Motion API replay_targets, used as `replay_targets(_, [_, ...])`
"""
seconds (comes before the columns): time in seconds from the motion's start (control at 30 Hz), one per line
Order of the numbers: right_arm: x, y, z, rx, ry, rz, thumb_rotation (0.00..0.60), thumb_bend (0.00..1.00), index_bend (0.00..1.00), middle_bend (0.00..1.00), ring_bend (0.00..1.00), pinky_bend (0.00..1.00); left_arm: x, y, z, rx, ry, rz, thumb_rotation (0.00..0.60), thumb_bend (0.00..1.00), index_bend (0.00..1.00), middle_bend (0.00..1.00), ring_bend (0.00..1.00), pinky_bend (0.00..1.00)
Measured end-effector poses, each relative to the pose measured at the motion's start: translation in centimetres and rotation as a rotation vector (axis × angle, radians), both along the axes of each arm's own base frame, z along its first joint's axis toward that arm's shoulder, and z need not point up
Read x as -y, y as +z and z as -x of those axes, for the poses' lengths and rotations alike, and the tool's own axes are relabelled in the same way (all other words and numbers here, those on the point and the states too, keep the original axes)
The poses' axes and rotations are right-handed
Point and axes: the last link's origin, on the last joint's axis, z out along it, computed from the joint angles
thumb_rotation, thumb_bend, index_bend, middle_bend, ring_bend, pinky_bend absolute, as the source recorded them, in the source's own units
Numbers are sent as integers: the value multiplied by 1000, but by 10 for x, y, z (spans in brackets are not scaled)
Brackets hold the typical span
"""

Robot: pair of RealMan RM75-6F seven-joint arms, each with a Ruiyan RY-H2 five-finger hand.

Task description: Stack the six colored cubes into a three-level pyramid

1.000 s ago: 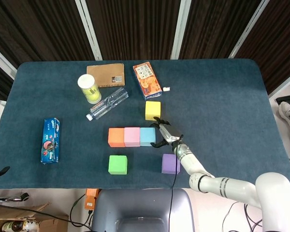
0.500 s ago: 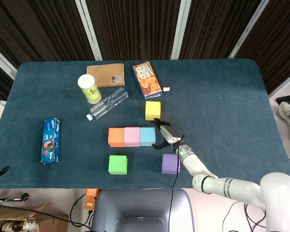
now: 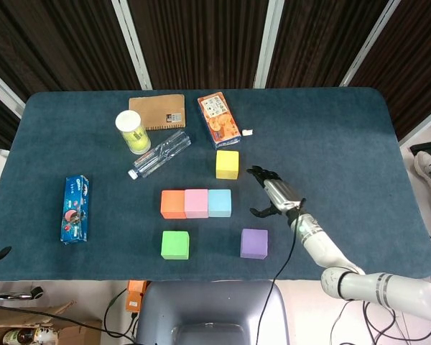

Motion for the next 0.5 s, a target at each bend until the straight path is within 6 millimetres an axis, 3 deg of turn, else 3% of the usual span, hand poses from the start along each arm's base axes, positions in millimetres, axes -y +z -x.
replay_targets(0.07, [-1, 10, 7, -10, -8, 9, 600, 257, 163, 0, 0, 0, 0, 1, -1, -1, 2, -1, 600, 32, 101, 30, 0, 85])
replay_targets(0.13, [-3, 16, 16, -25, -20, 5, 600, 361, 201, 0, 0, 0, -1, 1, -1, -1, 3, -1, 600, 32, 101, 30, 0, 85])
replay_targets(0.3, [-8, 12, 27, -49, -39, -68, 551, 581, 219, 0, 0, 0, -2, 0, -2, -1, 7, 4, 600, 32, 101, 30, 0, 85])
replay_targets(0.5, [-6, 4, 34, -81, -41, -128, 501, 695, 240, 0, 0, 0, -3, 0, -2, -6, 12, 2, 600, 32, 101, 30, 0, 85])
